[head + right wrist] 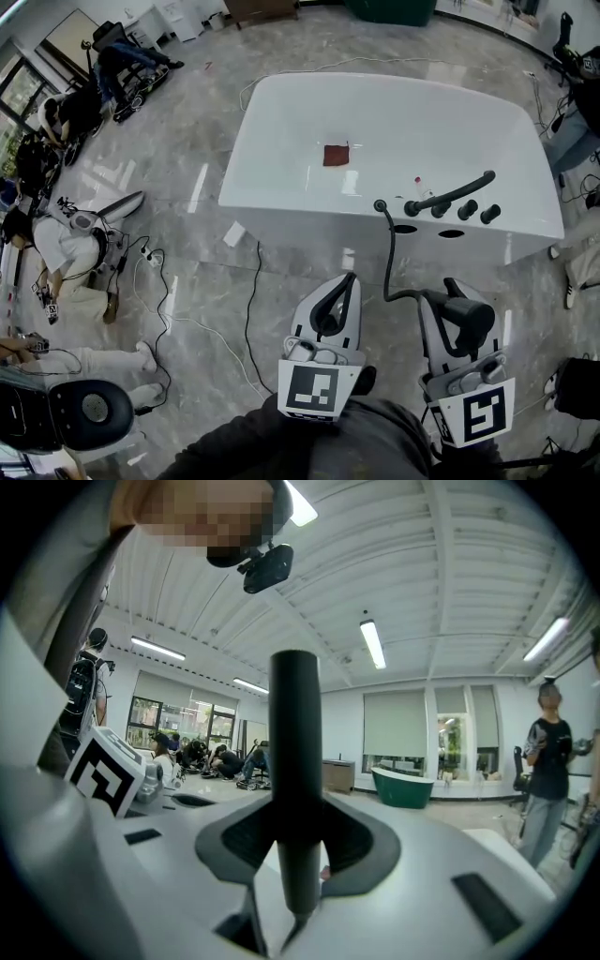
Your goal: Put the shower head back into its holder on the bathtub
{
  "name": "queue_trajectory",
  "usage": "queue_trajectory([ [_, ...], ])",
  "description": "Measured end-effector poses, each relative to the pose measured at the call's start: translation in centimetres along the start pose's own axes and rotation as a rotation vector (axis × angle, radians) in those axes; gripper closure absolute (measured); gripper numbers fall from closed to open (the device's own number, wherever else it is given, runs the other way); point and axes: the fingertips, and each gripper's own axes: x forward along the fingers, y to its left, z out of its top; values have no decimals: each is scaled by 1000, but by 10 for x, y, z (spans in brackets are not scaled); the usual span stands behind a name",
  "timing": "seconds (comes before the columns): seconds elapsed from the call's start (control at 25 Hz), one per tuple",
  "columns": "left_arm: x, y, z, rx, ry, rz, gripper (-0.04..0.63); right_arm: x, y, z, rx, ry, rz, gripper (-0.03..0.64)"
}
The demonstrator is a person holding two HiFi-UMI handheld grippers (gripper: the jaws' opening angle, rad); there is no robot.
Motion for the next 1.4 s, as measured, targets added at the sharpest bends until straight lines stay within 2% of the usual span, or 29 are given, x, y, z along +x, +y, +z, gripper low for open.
queue_trajectory([
  [0.2,30,11,11,-13,-9,-35,592,25,-16,11,-19,11,-28,483],
  [0.52,61,47,26,-29,-24,-84,591,73,-16,27,-36,19,-61,483],
  [0.76,75,59,24,-48,-5,-120,592,81,-22,34,-28,22,-120,483],
  [1.08,89,63,23,-30,18,-133,591,87,-37,43,-29,-3,-150,483],
  [1.4,109,63,29,-8,20,-112,591,102,-55,47,-13,-37,-127,483],
])
